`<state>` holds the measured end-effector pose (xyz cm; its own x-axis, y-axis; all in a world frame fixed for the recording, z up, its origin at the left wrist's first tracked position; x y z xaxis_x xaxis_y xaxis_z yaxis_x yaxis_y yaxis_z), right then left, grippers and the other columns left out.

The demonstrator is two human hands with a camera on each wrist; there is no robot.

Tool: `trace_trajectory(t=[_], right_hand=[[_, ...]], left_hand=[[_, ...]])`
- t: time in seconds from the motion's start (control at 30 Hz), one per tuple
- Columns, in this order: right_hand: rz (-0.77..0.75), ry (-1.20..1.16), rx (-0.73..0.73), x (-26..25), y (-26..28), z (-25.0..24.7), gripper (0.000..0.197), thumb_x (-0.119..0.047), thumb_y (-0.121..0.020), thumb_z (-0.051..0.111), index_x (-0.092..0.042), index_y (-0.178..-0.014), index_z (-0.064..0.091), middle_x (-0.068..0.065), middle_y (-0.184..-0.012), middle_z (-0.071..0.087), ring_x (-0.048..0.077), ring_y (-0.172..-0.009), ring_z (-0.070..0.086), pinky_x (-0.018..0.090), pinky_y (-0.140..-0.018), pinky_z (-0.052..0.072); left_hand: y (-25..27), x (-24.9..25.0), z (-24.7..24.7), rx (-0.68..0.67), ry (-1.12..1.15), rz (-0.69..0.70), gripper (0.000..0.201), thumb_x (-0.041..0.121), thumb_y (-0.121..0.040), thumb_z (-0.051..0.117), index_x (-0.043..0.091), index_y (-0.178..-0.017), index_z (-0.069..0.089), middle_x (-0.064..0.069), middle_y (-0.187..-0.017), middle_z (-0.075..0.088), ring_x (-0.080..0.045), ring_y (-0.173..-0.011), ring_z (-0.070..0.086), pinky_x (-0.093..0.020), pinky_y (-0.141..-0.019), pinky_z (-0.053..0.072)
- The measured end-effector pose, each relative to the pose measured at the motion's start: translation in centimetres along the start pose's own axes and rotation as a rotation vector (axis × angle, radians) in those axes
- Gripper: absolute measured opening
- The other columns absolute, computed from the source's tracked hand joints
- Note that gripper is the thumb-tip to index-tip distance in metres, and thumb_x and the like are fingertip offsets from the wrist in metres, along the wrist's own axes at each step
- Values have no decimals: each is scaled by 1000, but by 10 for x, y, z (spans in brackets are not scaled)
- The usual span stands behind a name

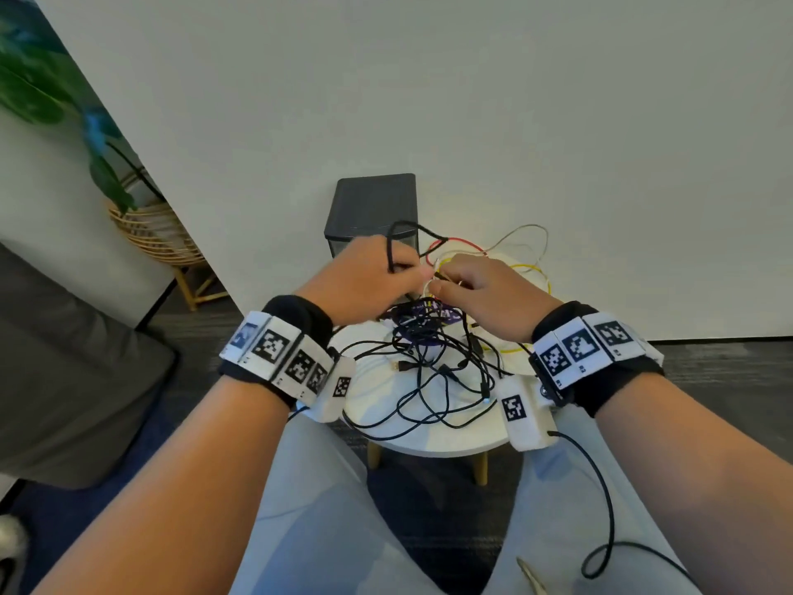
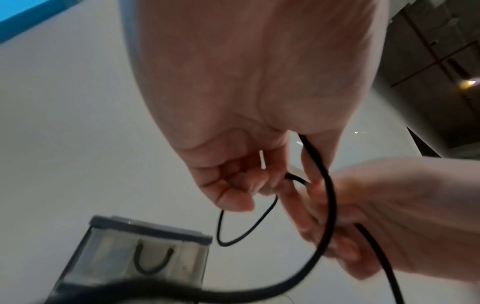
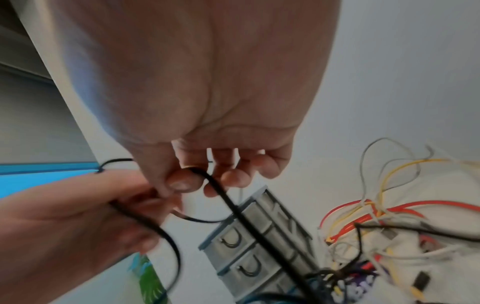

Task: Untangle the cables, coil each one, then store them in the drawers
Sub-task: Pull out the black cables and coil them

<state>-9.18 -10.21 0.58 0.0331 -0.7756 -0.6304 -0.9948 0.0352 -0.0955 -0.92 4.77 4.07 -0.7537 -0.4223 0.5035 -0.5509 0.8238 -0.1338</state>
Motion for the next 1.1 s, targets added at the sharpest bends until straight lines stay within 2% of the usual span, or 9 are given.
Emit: trace_trajectory(t=[0.07,0.17,0.37,0.53,0.67,0.77,0.87,1.0,1.1], right_hand=[[73,3,-6,17,5,6,36,-35,-105,46,-15,-75,46,4,-77,48,22,-72,45,40,-71,37],[119,-63,-28,32,14,17,34,-32,-108,38,-17,-78,40,1,-76,41,18,-69,37,37,-69,32],[153,8,-118,44,17,38,33,-26,-107,40,-22,-75,47,4,-85,46,23,-81,47,45,-85,39],[143,-5,-48,32,13,30,39,-27,-106,42,-11,-77,61,6,-87,52,28,-87,54,48,-87,44],[102,-15,59,10,3,19,40,-43,-100,40,-21,-71,55,-4,-82,51,19,-82,53,48,-84,42],[16,-102,63,-10,-2,13,37,-34,-106,41,-22,-74,56,-3,-80,57,17,-78,55,44,-79,45],[-33,-108,57,-22,-6,8,41,-26,-107,38,-16,-78,65,-3,-79,69,18,-80,64,42,-80,49],[-67,-78,69,-24,-6,9,35,-24,-106,41,-23,-76,59,-4,-77,67,14,-74,61,37,-73,47],[-33,-18,10,-16,-1,22,32,-27,-106,44,-18,-78,58,0,-79,62,19,-74,56,39,-74,43]], left_hand=[[0,-4,-24,142,174,-40,37,39,-102,55,26,-67,62,3,-68,61,-18,-62,53,-33,-64,40],[5,-15,-59,406,659,-142,34,34,-103,55,22,-73,62,7,-68,52,-9,-58,40,-27,-58,28],[14,-16,-74,597,1172,-186,28,35,-106,50,19,-86,61,5,-73,60,-7,-57,48,-17,-52,32],[15,-14,-62,592,883,-200,23,28,-105,55,14,-89,66,0,-92,75,-9,-58,52,-19,-54,39],[10,-5,-27,443,585,-189,20,28,-97,68,9,-89,69,-3,-87,78,-16,-73,72,-31,-69,58],[6,1,0,262,493,-150,27,41,-91,71,15,-87,70,-6,-82,76,-25,-79,72,-43,-78,61],[5,8,14,163,568,-142,24,32,-100,62,11,-92,70,-16,-72,71,-12,-57,60,-19,-59,45],[3,9,14,220,598,-145,25,22,-103,58,3,-93,72,-22,-75,70,-20,-62,64,-19,-60,47],[-2,8,2,384,688,-181,22,14,-102,58,3,-91,72,-14,-83,73,-22,-77,69,-32,-77,59]])
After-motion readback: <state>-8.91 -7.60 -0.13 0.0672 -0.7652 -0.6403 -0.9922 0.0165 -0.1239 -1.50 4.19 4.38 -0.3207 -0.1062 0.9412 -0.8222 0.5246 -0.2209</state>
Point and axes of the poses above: each hand's wrist, its own y-axis away from the middle knuckle, its own z-axis out of the palm, x = y × z, the point moved 3 cm from there along -y, towards the middle knuckle
